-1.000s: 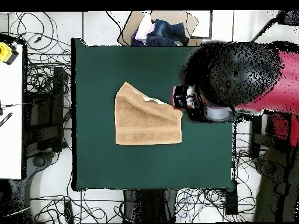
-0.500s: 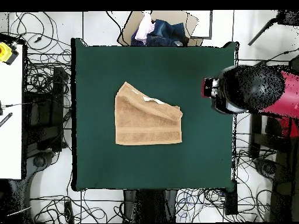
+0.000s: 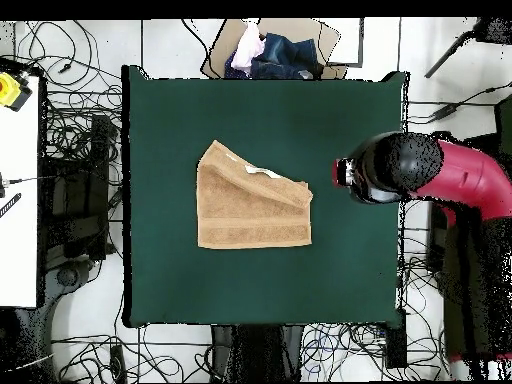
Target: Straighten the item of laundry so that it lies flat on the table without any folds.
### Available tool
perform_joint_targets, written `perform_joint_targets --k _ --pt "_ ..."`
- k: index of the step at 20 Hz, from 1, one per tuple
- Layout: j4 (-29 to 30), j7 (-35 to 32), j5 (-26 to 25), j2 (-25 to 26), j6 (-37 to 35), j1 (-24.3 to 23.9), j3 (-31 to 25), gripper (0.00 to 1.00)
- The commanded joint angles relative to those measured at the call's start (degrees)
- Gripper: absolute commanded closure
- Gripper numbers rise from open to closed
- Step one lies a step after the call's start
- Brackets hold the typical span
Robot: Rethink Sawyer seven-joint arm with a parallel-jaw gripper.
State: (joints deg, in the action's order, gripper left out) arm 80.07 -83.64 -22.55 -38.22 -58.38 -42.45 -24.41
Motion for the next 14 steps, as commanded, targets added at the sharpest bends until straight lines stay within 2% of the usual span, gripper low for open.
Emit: perform_joint_targets --k 1,7,14 --pt "5.38 10.14 -7.3 0.94 1.28 4.39 -2.1 1.0" --pt "4.77 9.53 -14.27 -1.17 2.64 7.04 -0.25 1.0" --pt "0.76 7.34 -21.62 -0.55 -1.58 11.79 2.77 1.0"
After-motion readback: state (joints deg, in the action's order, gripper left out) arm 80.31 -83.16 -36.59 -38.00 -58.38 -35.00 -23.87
